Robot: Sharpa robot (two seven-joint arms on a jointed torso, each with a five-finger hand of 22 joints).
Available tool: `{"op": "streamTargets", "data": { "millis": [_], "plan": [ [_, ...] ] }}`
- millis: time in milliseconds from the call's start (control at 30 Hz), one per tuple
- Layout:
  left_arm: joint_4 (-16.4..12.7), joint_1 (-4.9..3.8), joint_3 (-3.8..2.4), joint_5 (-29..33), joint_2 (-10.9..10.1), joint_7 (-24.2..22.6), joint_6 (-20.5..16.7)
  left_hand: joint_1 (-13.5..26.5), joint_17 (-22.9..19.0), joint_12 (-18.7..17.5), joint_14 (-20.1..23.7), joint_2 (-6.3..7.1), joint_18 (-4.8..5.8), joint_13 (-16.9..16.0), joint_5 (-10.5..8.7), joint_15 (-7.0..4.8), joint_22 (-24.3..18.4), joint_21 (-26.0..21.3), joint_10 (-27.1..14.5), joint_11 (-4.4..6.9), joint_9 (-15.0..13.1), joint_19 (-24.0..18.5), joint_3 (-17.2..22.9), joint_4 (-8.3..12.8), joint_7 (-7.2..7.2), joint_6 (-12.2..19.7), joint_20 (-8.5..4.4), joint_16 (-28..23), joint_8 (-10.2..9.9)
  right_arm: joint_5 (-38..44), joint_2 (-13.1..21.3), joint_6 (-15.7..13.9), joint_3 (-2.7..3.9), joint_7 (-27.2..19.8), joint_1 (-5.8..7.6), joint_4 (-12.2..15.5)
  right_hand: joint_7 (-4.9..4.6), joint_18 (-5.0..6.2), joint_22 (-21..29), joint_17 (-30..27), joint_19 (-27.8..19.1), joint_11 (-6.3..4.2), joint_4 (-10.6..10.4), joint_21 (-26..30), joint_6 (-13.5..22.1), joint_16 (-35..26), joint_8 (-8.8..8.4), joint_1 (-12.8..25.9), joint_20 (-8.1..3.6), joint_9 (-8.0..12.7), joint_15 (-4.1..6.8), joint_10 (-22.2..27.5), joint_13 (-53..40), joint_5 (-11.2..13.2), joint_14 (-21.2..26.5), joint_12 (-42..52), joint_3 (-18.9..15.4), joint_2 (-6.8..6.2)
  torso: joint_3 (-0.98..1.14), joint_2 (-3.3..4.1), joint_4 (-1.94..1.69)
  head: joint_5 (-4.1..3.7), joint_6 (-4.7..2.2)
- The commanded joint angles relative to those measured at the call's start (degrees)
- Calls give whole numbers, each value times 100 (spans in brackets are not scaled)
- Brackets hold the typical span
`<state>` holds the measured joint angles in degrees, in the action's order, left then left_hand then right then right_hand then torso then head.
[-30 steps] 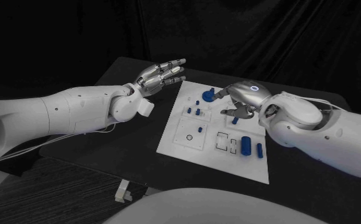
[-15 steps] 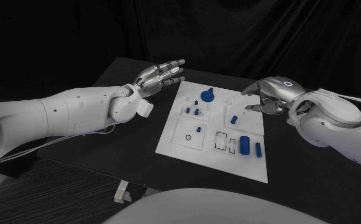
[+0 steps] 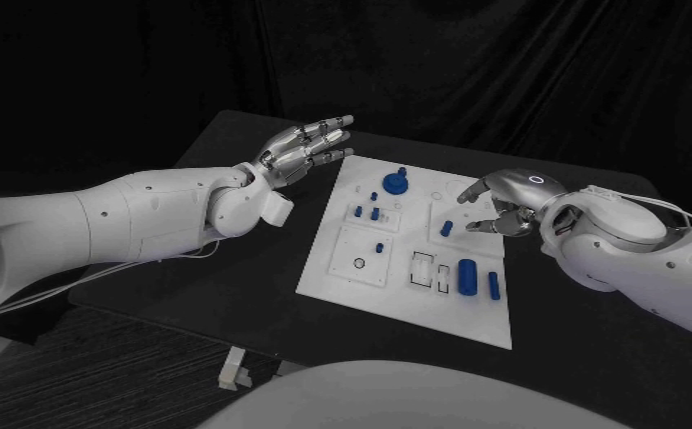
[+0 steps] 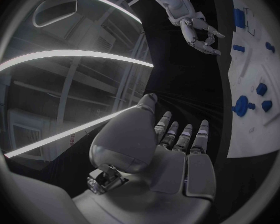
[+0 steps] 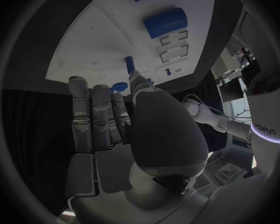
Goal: Assemble the parts on the task board
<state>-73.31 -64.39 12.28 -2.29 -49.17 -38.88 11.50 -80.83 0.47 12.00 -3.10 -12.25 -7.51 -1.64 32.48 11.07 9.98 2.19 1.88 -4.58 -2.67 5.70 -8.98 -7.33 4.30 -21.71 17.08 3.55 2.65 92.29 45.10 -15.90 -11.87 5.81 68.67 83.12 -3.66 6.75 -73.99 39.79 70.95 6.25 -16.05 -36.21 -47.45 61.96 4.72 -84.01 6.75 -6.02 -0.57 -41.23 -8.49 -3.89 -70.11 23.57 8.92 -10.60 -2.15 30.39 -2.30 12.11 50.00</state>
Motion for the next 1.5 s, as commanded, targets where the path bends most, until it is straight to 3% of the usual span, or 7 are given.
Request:
{"op": "streamTargets", "data": {
  "millis": [33,167,433,833,1167,1433,1500],
  "plan": [
    [-16,9,-6,-1,-4,-363,81,-22,82,106,0,-51,80,-20,85,52,38,56,-14,-64,15,44,181,58,0,-9,-17,86,4,-33,-70,271,6,8,-67,-93,26,163,-492,129,110,2,-50,-154,36,167,0,-30,-13,71,9,100,76,47,-94,-54,-19,-85,8,-3,-11,3,0],
    [-15,13,-6,-1,-12,-362,81,-23,83,106,-2,-51,83,-20,90,56,37,57,-14,-69,15,46,185,62,0,-6,-17,90,4,-34,-209,310,6,-91,-155,-237,36,156,-504,139,171,6,8,-196,26,187,4,-266,-23,82,15,36,140,-297,-149,-10,71,28,-1,0,-17,-5,0],
    [-20,18,-6,-1,-9,-358,87,-29,83,106,-3,-53,92,-20,109,65,33,57,-15,-79,15,48,202,77,0,-6,-17,94,3,-34,-363,334,7,-215,-239,-401,2,148,-514,153,206,19,99,-230,-13,202,24,-390,-26,80,15,-63,191,-557,-180,21,124,108,-1,-3,-22,-6,0],
    [-22,26,-6,-1,-15,-332,93,-37,83,113,-4,-52,108,-21,135,72,29,58,-15,-79,11,54,229,102,19,-32,-17,99,8,-34,-555,405,7,-350,-291,-581,-90,139,-534,139,229,14,462,-303,-157,201,95,-612,-54,21,40,-352,344,-1319,-185,1,369,244,-4,-1,-21,-39,0],
    [-26,30,-6,-1,-12,-334,76,-37,83,86,-2,-49,125,-16,144,77,28,59,-22,-60,7,62,253,124,48,-61,-18,102,15,-34,-683,464,7,-406,-321,-699,-199,136,-538,125,211,13,606,-361,-424,198,226,-655,-67,-93,48,-528,438,-1370,-175,-78,595,261,-6,-6,-19,-7,0],
    [-19,35,-6,-1,-5,-332,84,-38,83,80,-1,-48,134,-15,153,78,23,60,-31,-52,10,65,268,136,40,-46,-18,104,12,-34,-735,437,7,-460,-330,-746,-360,132,-551,151,207,-51,710,-501,-757,224,512,-606,-97,-287,80,-803,472,-1333,-199,-173,804,268,-4,-1,-23,-14,0],
    [-17,36,-6,-1,-3,-330,87,-38,83,80,-1,-48,134,-15,153,78,23,60,-31,-52,10,65,268,136,40,-46,-18,104,12,-34,-741,429,8,-470,-331,-750,-359,132,-551,154,206,-51,716,-506,-766,226,526,-603,-98,-299,79,-826,472,-1326,-201,-178,815,266,-6,-2,-22,-8,0]
  ]
}}
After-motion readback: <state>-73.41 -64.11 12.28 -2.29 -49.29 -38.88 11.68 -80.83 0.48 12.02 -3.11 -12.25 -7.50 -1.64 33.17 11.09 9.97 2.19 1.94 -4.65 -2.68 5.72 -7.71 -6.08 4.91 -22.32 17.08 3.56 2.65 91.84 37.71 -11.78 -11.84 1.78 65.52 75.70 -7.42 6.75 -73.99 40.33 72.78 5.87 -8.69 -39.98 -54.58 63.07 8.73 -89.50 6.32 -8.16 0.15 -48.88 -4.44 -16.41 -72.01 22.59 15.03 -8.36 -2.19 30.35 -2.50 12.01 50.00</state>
